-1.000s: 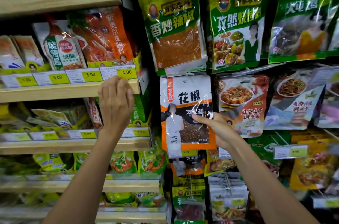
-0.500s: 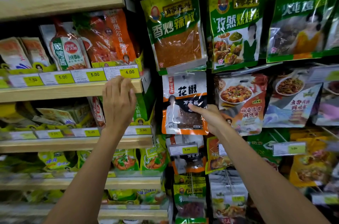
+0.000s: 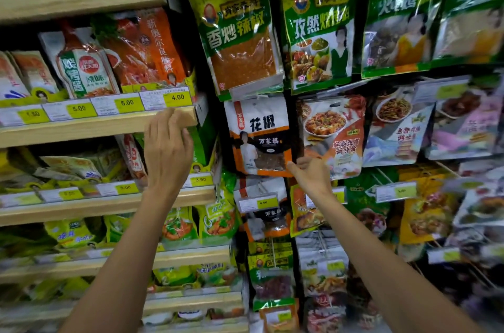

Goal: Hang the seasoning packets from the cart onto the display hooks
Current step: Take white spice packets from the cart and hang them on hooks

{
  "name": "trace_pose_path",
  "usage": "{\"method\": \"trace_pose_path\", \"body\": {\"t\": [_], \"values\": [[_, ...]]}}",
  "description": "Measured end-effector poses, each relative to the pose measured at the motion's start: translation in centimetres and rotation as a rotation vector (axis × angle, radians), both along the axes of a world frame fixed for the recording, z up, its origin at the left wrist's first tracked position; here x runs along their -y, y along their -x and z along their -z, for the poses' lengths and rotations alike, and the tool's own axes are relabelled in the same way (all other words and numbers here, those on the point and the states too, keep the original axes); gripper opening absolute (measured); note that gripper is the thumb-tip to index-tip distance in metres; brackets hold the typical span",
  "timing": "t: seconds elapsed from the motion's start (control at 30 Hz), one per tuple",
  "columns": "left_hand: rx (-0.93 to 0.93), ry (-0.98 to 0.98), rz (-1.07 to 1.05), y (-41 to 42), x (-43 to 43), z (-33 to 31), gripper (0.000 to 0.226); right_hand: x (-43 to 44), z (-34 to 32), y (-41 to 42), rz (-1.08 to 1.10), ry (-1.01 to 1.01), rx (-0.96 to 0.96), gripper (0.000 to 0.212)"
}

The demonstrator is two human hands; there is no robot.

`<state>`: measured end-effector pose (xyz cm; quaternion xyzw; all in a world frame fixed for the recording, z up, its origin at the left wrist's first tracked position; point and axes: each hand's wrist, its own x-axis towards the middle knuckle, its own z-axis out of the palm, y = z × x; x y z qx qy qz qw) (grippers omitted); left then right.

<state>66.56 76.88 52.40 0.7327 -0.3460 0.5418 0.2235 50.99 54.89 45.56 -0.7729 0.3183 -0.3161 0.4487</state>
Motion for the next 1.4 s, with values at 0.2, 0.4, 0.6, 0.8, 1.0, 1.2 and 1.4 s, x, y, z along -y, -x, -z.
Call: {"method": "trace_pose_path", "body": {"t": [0.2,0.4,0.6,0.8,1.0,1.2,1.4], "values": [[-0.205,-0.071,0.2,6.3,4.1,5.8,0.029,1.0,4.3,8.8,0.019,-0.075,0.01,0.023],[-0.979,-0.142,0.56,17.9,12.5,15.7,0.023,3.0,11.6,21.8,0.2,-0.289,0.043,0.023],[-1.515,-0.285,0.712,31.3,21.3,23.6,0.025,5.4,17.9,37.0,0.485,-0.358,-0.073,0.026],[-1.677,-0.583,0.786,44.4,28.3,29.9,0.021,7.6,22.5,50.0,0.656,-0.476,-0.209,0.021],[-1.705,-0.784,0.864,51.7,36.0,31.2,0.022,12.4,24.4,57.6,0.799,-0.504,-0.229,0.015],[-1.628,-0.893,0.898,55.0,45.8,30.6,0.019,18.4,25.5,61.1,0.96,-0.553,-0.166,0.02],[-1.503,-1.08,1.01,57.5,55.6,31.3,0.021,24.6,27.1,63.4,1.118,-0.604,-0.106,0.014]]}}
